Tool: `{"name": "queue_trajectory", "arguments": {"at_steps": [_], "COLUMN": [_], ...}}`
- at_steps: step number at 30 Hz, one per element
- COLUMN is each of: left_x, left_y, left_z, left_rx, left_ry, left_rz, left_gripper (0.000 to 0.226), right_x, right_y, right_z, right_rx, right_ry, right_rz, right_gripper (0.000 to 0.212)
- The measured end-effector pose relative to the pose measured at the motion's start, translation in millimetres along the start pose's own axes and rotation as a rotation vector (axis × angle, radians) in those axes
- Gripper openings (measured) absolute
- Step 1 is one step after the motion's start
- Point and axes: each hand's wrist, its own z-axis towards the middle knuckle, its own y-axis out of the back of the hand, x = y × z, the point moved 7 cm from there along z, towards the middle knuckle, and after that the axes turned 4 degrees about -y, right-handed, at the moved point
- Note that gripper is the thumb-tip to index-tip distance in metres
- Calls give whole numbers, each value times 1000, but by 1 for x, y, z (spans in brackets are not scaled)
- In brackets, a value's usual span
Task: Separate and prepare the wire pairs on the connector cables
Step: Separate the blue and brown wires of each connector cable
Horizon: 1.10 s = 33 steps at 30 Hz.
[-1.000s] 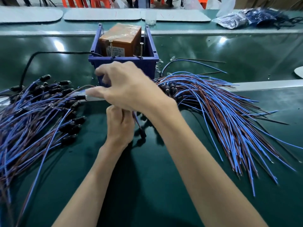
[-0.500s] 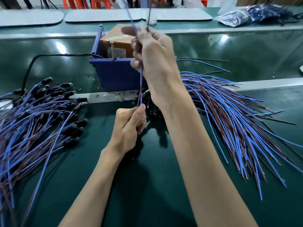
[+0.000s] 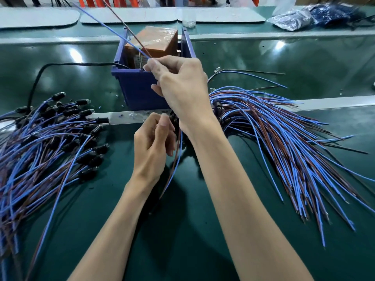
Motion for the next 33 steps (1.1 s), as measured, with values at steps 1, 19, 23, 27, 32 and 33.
{"name": "queue_trajectory", "arguments": {"at_steps": [1,19,23,27,32,33], "left_x": [-2,-6,1,1,8,10], "left_y": [0,-7,2,18,32,32], "left_z": [0,-3,0,1,2,2], "left_rx": [4,6,-82,-284,-420,-426], "left_ry": [-15,-165,-65,-45,22,33], "left_rz": [-1,316,186,99,85,100], "left_gripper": [31,4,13,19,16,16], "right_x": [-2,-7,-8,-8,-6,-6], "right_y": [0,8,17,24,43,48], "right_z": [0,3,5,7,15,16], "right_rx": [-22,-62,-97,-87,-173,-185], "right_ry": [-2,-111,-119,-121,-59,-47], "right_rz": [17,124,176,207,104,69], "right_gripper": [13,15,14,16,22,25]}}
